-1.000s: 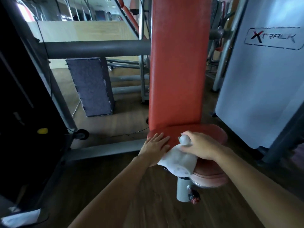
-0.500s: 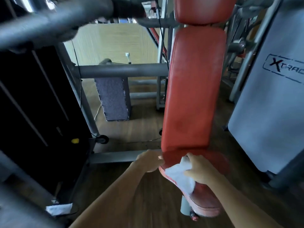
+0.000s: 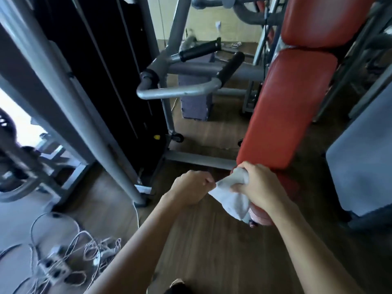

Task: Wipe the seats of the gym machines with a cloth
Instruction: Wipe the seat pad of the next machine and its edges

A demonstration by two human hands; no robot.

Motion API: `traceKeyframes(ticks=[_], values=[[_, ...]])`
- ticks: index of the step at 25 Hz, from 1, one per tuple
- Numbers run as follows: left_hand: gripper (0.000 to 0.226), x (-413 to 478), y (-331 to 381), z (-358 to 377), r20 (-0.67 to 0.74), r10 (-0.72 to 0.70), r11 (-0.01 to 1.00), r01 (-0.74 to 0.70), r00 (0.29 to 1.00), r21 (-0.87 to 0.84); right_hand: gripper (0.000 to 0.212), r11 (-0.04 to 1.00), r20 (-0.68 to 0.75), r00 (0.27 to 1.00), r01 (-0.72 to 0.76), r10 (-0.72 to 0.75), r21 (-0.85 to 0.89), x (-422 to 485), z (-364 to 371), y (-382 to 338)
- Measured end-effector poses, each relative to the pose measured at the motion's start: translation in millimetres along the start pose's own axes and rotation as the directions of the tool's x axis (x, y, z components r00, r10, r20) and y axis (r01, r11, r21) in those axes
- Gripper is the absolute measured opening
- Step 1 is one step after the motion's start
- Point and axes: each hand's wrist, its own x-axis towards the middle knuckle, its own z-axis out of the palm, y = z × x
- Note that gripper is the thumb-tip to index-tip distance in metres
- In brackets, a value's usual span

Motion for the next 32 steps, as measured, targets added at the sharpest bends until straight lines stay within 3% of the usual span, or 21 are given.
traceKeyframes(ticks=[6,12,17,25,27,32], values=[[0.015,-85,-27,-77,-0.106,-0.143,0.99,0.14,0.984,-0.028,0.048,0.984,0.069,0.99,0.115,-0.125,0.133,-32,-41,-98],[0.012,-150,-62,-152,-0.241,-0.222,0.975,0.221,0.945,-0.033,0.047,0.957,0.135,0.949,0.273,-0.285,0.102,-42,-52,-190],[0.011,-207,-127,-195,-0.287,-0.271,0.959,0.282,0.919,-0.002,0.04,0.943,0.182,0.927,0.312,-0.328,0.113,-50,-29,-257],[0.007,-278,-261,-256,-0.3,-0.229,0.972,0.236,0.926,-0.013,0.049,0.977,0.111,0.97,0.212,-0.214,0.034,-74,42,-362],[0.016,-289,-289,-275,-0.299,-0.211,0.974,0.226,0.931,0.017,0.048,0.985,0.068,0.982,0.172,-0.174,0.035,-79,55,-388],[0.015,-284,-342,-316,-0.294,-0.181,0.983,0.185,0.938,-0.014,0.045,0.992,0.009,0.993,0.117,-0.118,0.056,-80,80,-441]])
